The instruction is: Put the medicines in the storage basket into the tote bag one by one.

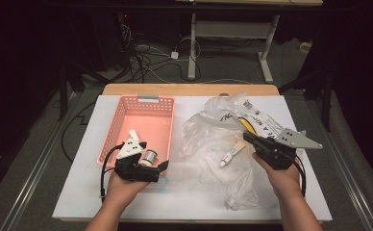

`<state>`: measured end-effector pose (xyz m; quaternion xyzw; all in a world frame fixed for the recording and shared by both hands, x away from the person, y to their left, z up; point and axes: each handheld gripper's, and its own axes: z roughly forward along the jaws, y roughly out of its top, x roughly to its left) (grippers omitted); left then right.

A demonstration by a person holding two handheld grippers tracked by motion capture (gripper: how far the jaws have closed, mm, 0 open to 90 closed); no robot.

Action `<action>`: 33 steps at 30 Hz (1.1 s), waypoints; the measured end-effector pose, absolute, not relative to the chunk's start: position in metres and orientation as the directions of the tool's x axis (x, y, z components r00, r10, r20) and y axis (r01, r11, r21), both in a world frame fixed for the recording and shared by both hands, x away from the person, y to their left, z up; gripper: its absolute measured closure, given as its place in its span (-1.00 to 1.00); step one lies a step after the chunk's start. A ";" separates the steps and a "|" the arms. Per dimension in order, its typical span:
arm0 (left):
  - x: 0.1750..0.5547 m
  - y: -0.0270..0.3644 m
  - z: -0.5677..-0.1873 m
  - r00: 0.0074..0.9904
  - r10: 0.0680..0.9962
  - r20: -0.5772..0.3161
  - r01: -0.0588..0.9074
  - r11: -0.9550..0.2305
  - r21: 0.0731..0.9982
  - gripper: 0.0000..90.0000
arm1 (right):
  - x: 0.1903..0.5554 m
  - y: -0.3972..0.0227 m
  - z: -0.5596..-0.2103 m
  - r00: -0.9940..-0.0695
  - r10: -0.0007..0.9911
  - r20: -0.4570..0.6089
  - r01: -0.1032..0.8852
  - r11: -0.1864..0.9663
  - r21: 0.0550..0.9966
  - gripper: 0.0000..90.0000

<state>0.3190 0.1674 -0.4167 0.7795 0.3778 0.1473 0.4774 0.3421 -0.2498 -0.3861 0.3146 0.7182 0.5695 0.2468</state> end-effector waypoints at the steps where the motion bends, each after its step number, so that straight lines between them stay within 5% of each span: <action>1: 0.320 0.172 -0.417 0.662 0.738 -0.131 0.453 -0.254 0.855 -1.00 | 0.342 -0.250 -0.386 -0.679 0.734 0.005 0.172 0.153 0.973 1.00; 22: 0.332 0.208 -0.419 0.570 0.804 -0.168 0.525 -0.199 0.828 -1.00 | 0.342 -0.252 -0.386 -0.677 0.736 0.006 0.171 0.150 0.974 1.00; 33: 0.353 0.192 -0.409 0.562 0.817 -0.131 0.603 -0.296 0.741 -1.00 | 0.342 -0.252 -0.386 -0.677 0.736 0.006 0.173 0.151 0.973 1.00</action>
